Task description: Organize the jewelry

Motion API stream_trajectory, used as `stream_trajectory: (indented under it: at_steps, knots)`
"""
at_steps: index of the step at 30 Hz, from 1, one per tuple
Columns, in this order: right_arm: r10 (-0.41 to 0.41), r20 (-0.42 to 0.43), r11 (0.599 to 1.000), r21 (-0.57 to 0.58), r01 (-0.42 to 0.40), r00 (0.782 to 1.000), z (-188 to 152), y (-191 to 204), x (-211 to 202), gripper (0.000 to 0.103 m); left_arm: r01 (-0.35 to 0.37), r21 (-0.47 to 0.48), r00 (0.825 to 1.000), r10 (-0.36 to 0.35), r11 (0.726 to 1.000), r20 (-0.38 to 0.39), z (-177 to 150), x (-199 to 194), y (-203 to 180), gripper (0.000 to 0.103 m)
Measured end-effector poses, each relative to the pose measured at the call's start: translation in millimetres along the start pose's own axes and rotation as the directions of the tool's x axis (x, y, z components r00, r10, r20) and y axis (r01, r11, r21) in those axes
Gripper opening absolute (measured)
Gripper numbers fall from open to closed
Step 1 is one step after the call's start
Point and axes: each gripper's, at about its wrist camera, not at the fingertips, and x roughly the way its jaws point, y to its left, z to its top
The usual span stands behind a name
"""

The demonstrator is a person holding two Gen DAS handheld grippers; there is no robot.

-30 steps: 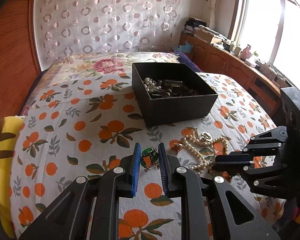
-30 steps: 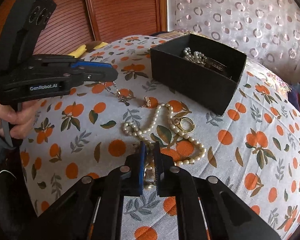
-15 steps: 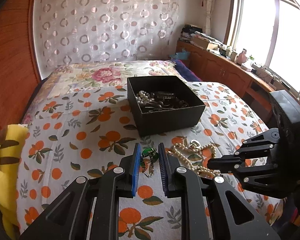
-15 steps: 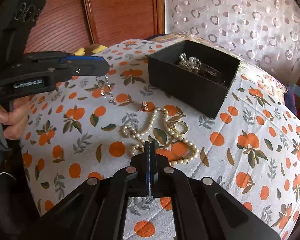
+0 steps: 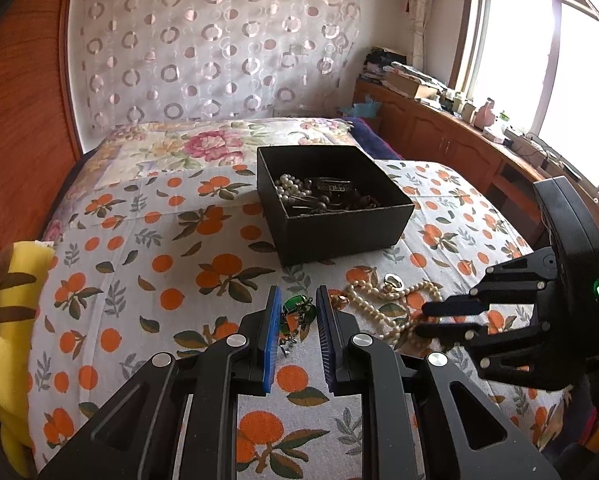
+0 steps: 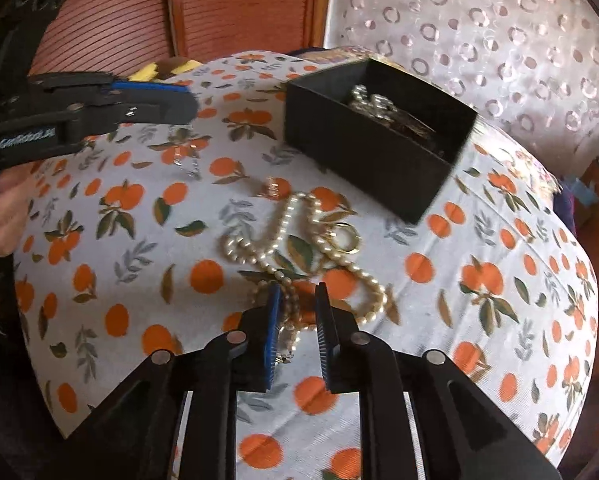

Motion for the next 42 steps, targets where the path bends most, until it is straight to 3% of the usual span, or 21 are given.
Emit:
stream_trajectory:
  at_steps: [1, 6, 22, 30, 42]
  knots:
    - [0.018, 0.0, 1.0, 0.004, -0.018, 1.0, -0.4, -0.7, -0.1, 0.01, 0.0, 0.0, 1.0, 0.0, 1.0, 0.0, 0.0, 0.1, 0.0, 0.017]
    - [0.024, 0.025, 0.999, 0.034, -0.024, 0.999, -0.8, -3.2, -1.1, 0.005, 0.004, -0.001, 1.0, -0.004, 1.0, 0.0, -2.3, 1.5, -0.7, 0.016]
    - [-0.036, 0.159, 0.997, 0.073, 0.025, 0.987, 10.7, -17.0, -46.8, 0.005, 0.01, 0.014, 0.999, -0.01, 1.0, 0.035, 7.6, -9.5, -12.2, 0.017]
    - [-0.077, 0.265, 0.995, 0.084, 0.056, 0.961, 32.7, -29.6, -89.5, 0.005, 0.018, 0.038, 0.996, -0.021, 0.999, 0.085, 32.0, -20.3, -20.0, 0.016]
    - [-0.12, 0.412, 0.993, 0.062, 0.104, 0.903, 77.1, -35.8, -149.3, 0.005, 0.028, 0.056, 0.987, -0.036, 0.998, 0.155, 73.3, -35.5, -26.3, 0.016]
